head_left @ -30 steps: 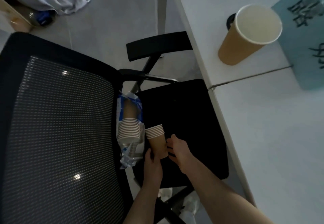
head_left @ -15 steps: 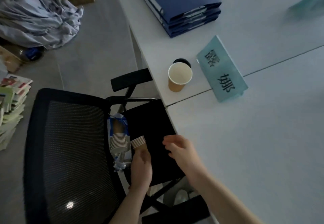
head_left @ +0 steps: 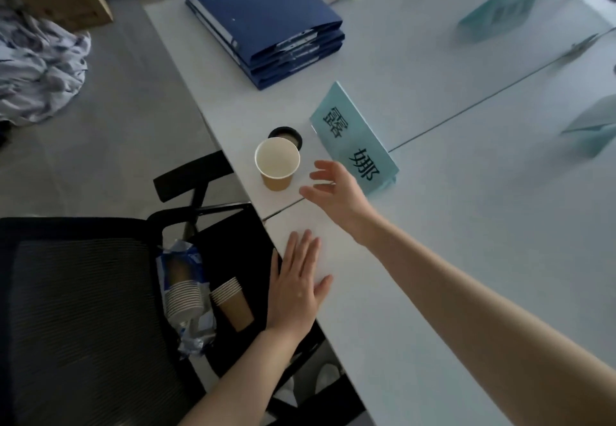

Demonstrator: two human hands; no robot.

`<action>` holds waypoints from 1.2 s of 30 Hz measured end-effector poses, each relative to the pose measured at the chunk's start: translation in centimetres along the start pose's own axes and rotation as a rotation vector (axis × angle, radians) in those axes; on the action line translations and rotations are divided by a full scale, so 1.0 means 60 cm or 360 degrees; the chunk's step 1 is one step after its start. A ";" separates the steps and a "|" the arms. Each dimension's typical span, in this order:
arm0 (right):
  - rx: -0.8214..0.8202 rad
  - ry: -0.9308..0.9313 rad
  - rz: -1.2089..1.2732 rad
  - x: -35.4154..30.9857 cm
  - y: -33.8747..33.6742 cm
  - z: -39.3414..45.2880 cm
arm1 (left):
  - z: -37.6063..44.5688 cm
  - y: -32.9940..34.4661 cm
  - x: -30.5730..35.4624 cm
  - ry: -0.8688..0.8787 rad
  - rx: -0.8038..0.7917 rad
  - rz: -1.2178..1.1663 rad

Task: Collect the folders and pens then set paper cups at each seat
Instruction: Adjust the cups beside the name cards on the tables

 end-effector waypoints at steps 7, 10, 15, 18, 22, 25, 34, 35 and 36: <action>-0.0155 -0.0045 -0.0116 0.026 0.059 0.079 | 0.000 0.007 0.000 0.0018 0.0059 0.0083; -0.0086 -0.0139 -0.0105 0.038 0.080 0.096 | -0.001 0.007 0.000 0.0038 0.0060 0.0102; 0.0041 -0.0209 0.0079 0.041 0.071 0.081 | -0.001 0.002 0.000 0.0040 0.0054 0.0133; 0.0121 -0.0376 -0.0100 0.042 0.033 0.033 | 0.000 0.001 0.002 0.0052 0.0056 0.0145; 0.0340 -0.0547 -0.0213 0.075 -0.049 -0.032 | -0.004 -0.008 0.021 0.0102 0.0179 0.0247; 0.0547 -0.0468 -0.0217 0.106 -0.111 -0.070 | -0.003 -0.011 0.071 0.0435 0.0249 0.0249; 0.0769 -0.0245 -0.0135 0.161 -0.188 -0.068 | 0.013 0.004 0.150 0.0393 -0.0071 0.0304; 0.0762 -0.0243 -0.0116 0.163 -0.189 -0.064 | 0.012 0.003 0.149 0.0398 -0.0075 0.0305; 0.0762 -0.0248 -0.0099 0.163 -0.190 -0.061 | 0.012 0.003 0.149 0.0396 -0.0072 0.0303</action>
Point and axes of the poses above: each hand's wrist, its own z-axis towards the middle knuckle, its own y-axis out of the palm, x = y × z, the point moved 2 cm from there along z, towards the middle knuckle, and after that the axes turned 14 degrees about z, right-handed, at the moved point
